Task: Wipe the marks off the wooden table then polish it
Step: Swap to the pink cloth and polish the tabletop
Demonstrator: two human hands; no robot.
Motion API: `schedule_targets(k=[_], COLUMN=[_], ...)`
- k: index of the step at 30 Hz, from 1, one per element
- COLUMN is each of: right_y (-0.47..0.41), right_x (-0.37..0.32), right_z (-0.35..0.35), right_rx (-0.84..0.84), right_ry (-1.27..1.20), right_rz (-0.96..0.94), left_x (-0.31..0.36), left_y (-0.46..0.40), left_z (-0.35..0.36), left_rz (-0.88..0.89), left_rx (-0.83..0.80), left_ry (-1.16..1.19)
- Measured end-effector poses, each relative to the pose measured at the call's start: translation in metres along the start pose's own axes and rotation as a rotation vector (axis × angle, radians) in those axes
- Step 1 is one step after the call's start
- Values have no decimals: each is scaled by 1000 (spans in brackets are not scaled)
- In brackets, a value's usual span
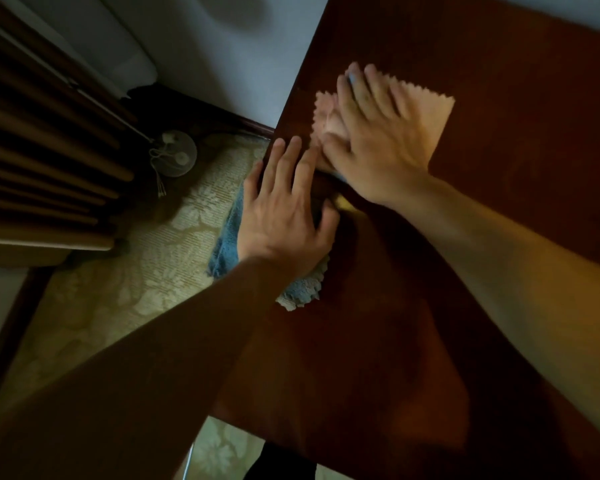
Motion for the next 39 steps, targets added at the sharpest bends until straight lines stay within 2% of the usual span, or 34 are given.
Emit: schedule_targets(k=[5,8,13,18,23,28,32,39], right_y=[51,54,45,52,94,83,63,83], right_x=[-25,-13,42,22,-11,10,38,24], right_z=[12,8,-11,-8,12,3,-9,0], right_rx=[20,56,96,128,184,196,184,242], right_ry=[-41,-129,-96,-89,-128,-115,-125,-97], right_rz=[-59,-78,113,236,229,187,270,291], left_x=[1,0,1,-1,-1,0,0,0], left_y=[1,1,-1,-1,-1,-2,-1,-1], left_z=[0,0,0,0,3,4,4,3], left_rz=[25,16,14,15,16,20,14,10], left_rx=[17,0,-3,10,43,72,84,84], left_ry=[11,4,-14,-36,-23,-12,-5,0])
Point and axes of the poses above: each hand's wrist, its own y-axis away from the middle knuckle, its own z-axis out of the palm, x = y × z, the point moved 3 cm from there along -y, towards the middle knuckle, and after that the axes turned 11 degrees about -y, right-handed, at the moved point
